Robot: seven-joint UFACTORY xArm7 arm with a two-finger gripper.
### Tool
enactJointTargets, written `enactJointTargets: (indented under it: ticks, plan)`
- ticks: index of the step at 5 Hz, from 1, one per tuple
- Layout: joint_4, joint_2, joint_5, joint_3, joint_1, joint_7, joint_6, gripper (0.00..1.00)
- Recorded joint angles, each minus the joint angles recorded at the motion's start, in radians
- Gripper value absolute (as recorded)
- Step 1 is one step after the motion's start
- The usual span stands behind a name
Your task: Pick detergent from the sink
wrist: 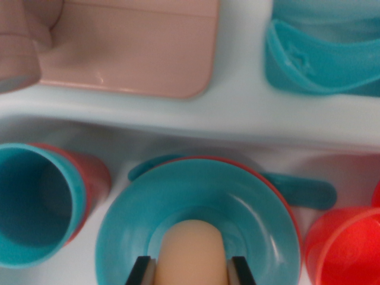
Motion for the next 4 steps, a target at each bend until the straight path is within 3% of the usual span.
enactJointTargets:
  ticks: [1,2,3,4]
  plan:
    - [0.025,-0.009,-0.0009,0.000,0.0003,0.000,0.034,1.00]
    - [0.025,-0.009,-0.0009,0.000,0.0003,0.000,0.034,1.00]
    - [0.054,-0.020,-0.0019,0.000,0.0005,0.001,0.074,1.00]
    - [0.054,-0.020,-0.0019,0.000,0.0005,0.001,0.074,1.00]
